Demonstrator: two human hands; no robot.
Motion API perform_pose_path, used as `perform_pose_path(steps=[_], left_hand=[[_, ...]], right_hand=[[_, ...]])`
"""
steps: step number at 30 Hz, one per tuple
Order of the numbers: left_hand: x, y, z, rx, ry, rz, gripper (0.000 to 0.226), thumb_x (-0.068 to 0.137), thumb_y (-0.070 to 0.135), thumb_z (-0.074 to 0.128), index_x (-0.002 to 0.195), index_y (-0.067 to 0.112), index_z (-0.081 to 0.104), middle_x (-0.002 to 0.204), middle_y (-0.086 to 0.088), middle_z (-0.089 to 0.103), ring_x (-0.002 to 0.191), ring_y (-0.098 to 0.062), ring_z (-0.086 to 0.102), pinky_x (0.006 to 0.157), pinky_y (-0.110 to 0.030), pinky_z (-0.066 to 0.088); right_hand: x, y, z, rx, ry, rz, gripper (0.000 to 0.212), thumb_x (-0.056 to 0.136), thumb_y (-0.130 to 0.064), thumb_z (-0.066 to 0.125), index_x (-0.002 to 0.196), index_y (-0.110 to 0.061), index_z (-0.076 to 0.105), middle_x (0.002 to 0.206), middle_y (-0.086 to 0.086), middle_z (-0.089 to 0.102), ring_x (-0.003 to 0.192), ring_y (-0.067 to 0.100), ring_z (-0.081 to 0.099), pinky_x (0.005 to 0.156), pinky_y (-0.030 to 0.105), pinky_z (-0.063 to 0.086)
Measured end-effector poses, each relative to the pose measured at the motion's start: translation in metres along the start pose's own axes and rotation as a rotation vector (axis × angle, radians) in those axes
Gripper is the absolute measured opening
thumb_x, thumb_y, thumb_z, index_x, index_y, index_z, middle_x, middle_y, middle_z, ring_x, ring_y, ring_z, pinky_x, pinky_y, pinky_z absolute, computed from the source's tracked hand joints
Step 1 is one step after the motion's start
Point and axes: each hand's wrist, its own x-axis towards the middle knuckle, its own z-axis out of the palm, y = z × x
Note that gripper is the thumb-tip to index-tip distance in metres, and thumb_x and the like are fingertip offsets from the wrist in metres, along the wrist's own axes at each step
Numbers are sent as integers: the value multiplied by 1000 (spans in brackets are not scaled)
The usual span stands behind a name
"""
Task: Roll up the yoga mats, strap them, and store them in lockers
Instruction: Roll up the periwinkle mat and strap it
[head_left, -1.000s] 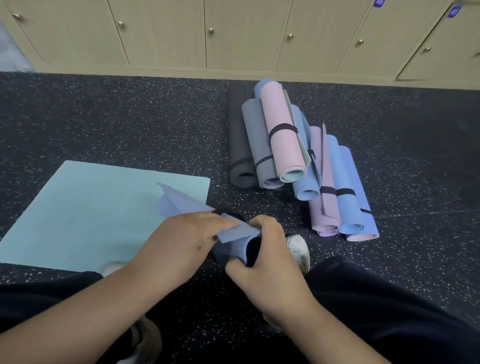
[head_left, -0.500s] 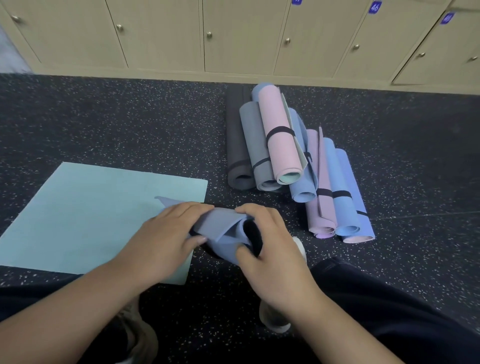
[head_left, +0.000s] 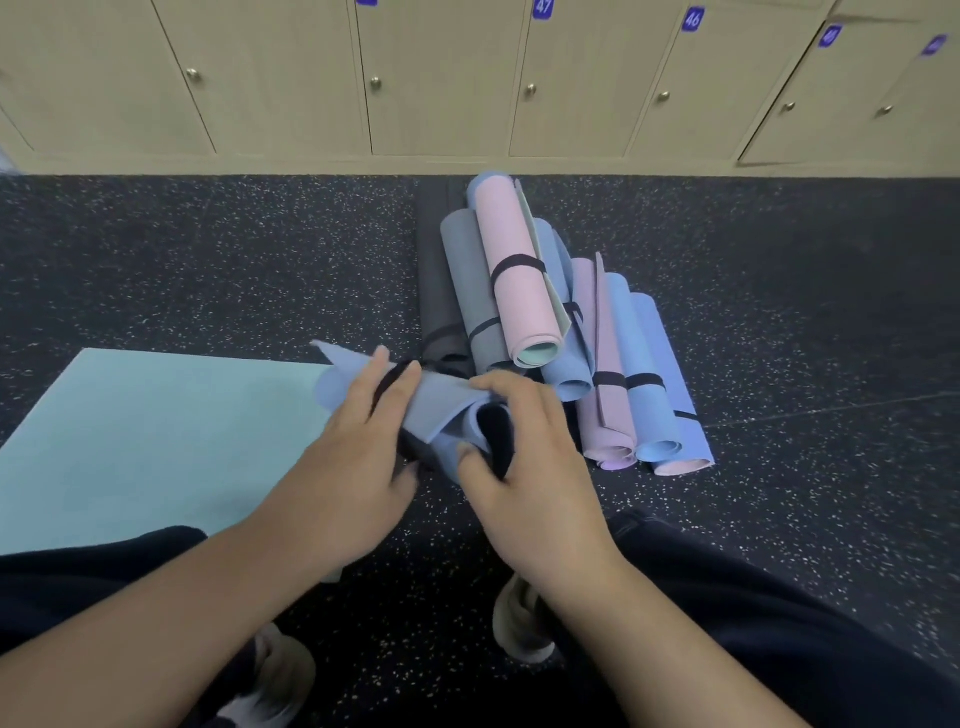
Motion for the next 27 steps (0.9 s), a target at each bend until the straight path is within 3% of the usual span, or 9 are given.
perform_pose_path(steps=[3, 5, 8, 10, 15, 19, 21, 24, 27], left_hand=[[4, 24, -3, -86, -3, -47, 88, 90, 20, 57, 135, 61, -6, 154, 14, -17, 133, -21, 35, 97, -31, 38], [9, 43, -2, -106, -25, -26, 98, 89, 17, 58, 123, 70, -17, 152, 18, -18, 101, -18, 58, 78, -29, 46], [21, 65, 6, -92, -98, 19, 112, 85, 4, 53, 116, 70, -32, 149, 21, -28, 68, -16, 59, 56, -26, 44], [29, 80, 9, -103, -134, 60, 113, 84, -1, 48, 114, 69, -34, 148, 21, -33, 71, -21, 60, 59, -31, 47], [50, 100, 20, -129, -152, 125, 108, 88, 5, 51, 116, 70, -32, 147, 26, -33, 90, -24, 62, 76, -40, 51], [70, 100, 34, -93, -173, 116, 95, 93, 20, 53, 140, 51, -23, 151, 26, -27, 95, -22, 61, 81, -36, 50], [81, 95, 39, -69, -191, 92, 90, 95, 26, 53, 145, 45, -19, 153, 24, -25, 109, -20, 57, 87, -34, 48], [95, 88, 46, -30, -225, 92, 90, 95, 30, 53, 141, 50, -23, 154, 20, -24, 120, -20, 51, 91, -32, 46], [111, 81, 57, 13, -294, 79, 92, 96, 33, 52, 134, 53, -29, 156, 15, -23, 125, -22, 47, 90, -30, 45]], right_hand=[[0, 6, -5, 12, 150, -82, 44, 85, -17, 61, 121, -34, 43, 125, -5, 43, 102, -1, 43, 86, 22, 40], [1, 10, -11, 37, 258, -142, 47, 82, -14, 59, 119, -37, 39, 125, -1, 44, 102, -17, 40, 84, 7, 36], [4, 20, -23, 26, 385, -197, 54, 78, -1, 59, 119, -30, 40, 126, 10, 44, 109, -25, 32, 89, -3, 27], [6, 27, -34, 21, 431, -199, 53, 75, 4, 61, 117, -23, 45, 126, 16, 44, 110, -25, 30, 90, -3, 25], [14, 40, -64, 22, 401, -140, 55, 75, 9, 65, 108, -29, 42, 127, 11, 43, 107, -27, 30, 86, -4, 26], [27, 65, -62, -59, 406, -106, 43, 81, 7, 64, 116, -14, 51, 135, 9, 39, 110, -30, 27, 87, -4, 26], [36, 75, -57, -92, 392, -84, 39, 85, 3, 62, 117, -16, 51, 140, 3, 33, 118, -19, 33, 88, 2, 31], [54, 89, -53, -151, 432, -53, 34, 86, 0, 59, 115, -15, 52, 142, 1, 32, 115, 20, 52, 87, 30, 46], [79, 105, -58, -206, 471, -28, 29, 88, -2, 60, 114, -13, 53, 144, 2, 30, 121, 25, 49, 88, 32, 46]])
